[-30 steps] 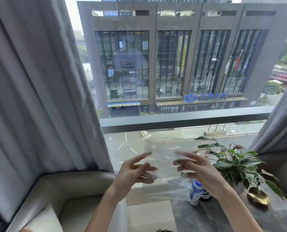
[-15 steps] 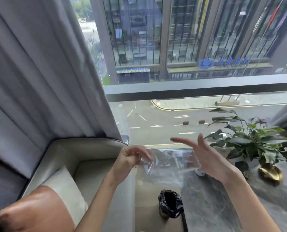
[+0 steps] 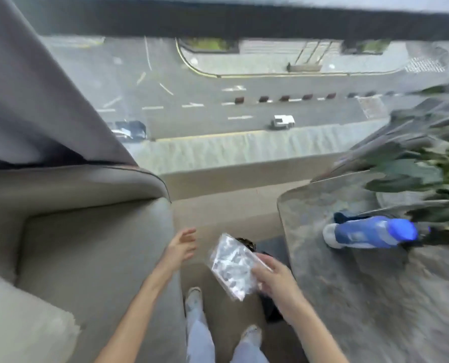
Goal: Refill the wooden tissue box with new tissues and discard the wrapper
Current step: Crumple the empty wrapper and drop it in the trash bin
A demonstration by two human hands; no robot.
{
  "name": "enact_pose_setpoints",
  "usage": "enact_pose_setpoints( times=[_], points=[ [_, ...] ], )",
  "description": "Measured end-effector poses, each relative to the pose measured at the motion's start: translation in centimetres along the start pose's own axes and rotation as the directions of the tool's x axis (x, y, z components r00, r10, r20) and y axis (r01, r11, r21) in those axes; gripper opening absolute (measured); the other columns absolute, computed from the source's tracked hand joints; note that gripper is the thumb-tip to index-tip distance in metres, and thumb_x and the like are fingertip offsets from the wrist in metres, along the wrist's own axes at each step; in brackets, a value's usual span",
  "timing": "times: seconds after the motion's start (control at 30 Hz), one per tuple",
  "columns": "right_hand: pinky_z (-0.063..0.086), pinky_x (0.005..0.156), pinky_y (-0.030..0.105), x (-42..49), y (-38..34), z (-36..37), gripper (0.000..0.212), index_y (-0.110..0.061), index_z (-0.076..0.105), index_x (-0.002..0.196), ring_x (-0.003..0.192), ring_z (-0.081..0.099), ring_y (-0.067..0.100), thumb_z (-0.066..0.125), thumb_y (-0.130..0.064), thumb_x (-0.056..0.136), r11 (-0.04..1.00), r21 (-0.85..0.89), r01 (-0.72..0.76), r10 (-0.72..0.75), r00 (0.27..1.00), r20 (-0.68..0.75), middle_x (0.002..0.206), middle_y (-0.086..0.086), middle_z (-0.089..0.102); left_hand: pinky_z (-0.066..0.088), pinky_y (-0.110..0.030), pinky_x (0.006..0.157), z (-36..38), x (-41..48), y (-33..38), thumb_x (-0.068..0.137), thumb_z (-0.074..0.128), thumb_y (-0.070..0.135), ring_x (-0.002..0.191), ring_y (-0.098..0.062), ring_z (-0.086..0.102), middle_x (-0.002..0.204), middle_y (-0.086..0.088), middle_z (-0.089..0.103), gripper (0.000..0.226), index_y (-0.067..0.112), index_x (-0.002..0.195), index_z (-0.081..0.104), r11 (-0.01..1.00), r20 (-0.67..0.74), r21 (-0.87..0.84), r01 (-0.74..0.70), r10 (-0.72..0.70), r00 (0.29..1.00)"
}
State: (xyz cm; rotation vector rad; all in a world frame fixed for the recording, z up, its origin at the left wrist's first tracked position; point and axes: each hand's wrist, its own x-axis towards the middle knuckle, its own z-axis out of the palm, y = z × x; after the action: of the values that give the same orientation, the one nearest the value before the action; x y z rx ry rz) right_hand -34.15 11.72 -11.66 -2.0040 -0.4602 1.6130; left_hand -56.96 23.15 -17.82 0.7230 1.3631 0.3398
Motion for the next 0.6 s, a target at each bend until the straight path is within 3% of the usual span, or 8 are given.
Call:
enact_pose_setpoints(
  times=[0.1,0.17,0.2,0.23,0.33,0.4,0.47,0.6],
  points=[
    [0.055,0.090,0.034,8.2,8.1,1.9,0.025,-0.007,0.061,0.121,0.091,0.065,0.023,0.049,0.000,0.100,0.953,0.266,-0.145,0.176,0.980,-0.095,0.108,0.013,0.066,0.044,-0.024,0.061,4.1,10.2,-9.5,0.093,0.036,-0.018,0.068,-0.018,0.052,0.103,-0.015,0.055,0.035,-0.006,0.117,0.058,0.987,-0.181,0.023,0.160,-0.154,0.971],
    [0.056,0.067,0.014,13.2,13.1,2.3,0.015,-0.012,0.057,0.114,0.069,0.064,0.007,0.047,-0.007,0.103,0.800,0.535,-0.273,0.418,0.893,-0.169,0.099,0.007,0.057,0.045,-0.027,0.071,7.1,15.4,-15.8,0.093,0.037,-0.017,0.083,-0.027,0.057,0.100,-0.018,0.057,0.029,-0.004,0.109,0.057,0.971,-0.198,-0.003,0.238,-0.234,0.952],
    [0.050,0.062,0.004,15.7,15.4,2.5,0.011,-0.018,0.054,0.113,0.069,0.063,0.001,0.047,-0.016,0.104,0.566,0.793,-0.227,0.561,0.811,-0.168,0.103,0.002,0.055,0.045,-0.029,0.077,8.6,17.5,-18.6,0.094,0.038,-0.014,0.092,-0.029,0.060,0.103,-0.020,0.061,0.028,-0.005,0.113,0.058,0.963,-0.190,0.020,0.269,-0.261,0.946],
    [0.046,0.068,-0.001,17.8,16.7,2.2,0.012,-0.024,0.052,0.115,0.075,0.061,-0.007,0.047,-0.023,0.104,0.548,0.818,-0.178,0.616,0.747,-0.250,0.111,-0.003,0.053,0.046,-0.031,0.082,9.9,19.3,-21.1,0.096,0.041,-0.008,0.101,-0.031,0.062,0.110,-0.021,0.065,0.030,-0.003,0.119,0.058,0.957,-0.182,0.077,0.281,-0.263,0.947],
    [0.047,0.085,0.011,22.7,21.1,1.8,0.033,-0.013,0.057,0.133,0.098,0.060,-0.004,0.052,-0.012,0.101,0.747,0.652,-0.130,0.508,0.744,-0.434,0.129,0.000,0.059,0.042,-0.036,0.106,13.7,23.5,-26.1,0.101,0.049,0.015,0.130,-0.028,0.054,0.142,-0.013,0.056,0.043,0.007,0.144,0.046,0.941,-0.102,0.232,0.246,-0.228,0.968],
    [0.054,0.081,0.026,25.5,22.7,1.1,0.038,-0.015,0.064,0.129,0.093,0.068,0.010,0.056,-0.002,0.094,0.833,0.531,-0.156,0.471,0.704,-0.532,0.115,0.004,0.071,0.030,-0.036,0.119,15.9,25.9,-27.8,0.102,0.051,0.024,0.146,-0.025,0.036,0.158,-0.009,0.037,0.060,0.009,0.155,0.028,0.948,-0.026,0.251,0.195,-0.194,0.981],
    [0.056,0.070,0.028,28.5,24.2,0.7,0.040,-0.021,0.072,0.115,0.074,0.068,0.010,0.055,0.000,0.085,0.912,0.349,-0.216,0.395,0.694,-0.602,0.094,-0.002,0.074,0.024,-0.036,0.123,17.6,28.1,-29.2,0.103,0.048,0.025,0.151,-0.022,0.025,0.164,-0.006,0.025,0.065,0.009,0.158,0.017,0.945,0.009,0.284,0.163,-0.172,0.985],
    [0.056,0.087,0.038,32.6,26.0,1.1,0.034,-0.023,0.073,0.110,0.096,0.068,0.018,0.057,-0.008,0.085,0.961,0.071,-0.268,0.239,0.671,-0.702,0.100,-0.008,0.073,0.027,-0.036,0.120,19.6,30.7,-31.6,0.104,0.037,0.013,0.150,-0.025,0.029,0.164,-0.008,0.025,0.059,0.011,0.159,0.014,0.927,-0.009,0.332,0.174,-0.181,0.983]
  ],
)
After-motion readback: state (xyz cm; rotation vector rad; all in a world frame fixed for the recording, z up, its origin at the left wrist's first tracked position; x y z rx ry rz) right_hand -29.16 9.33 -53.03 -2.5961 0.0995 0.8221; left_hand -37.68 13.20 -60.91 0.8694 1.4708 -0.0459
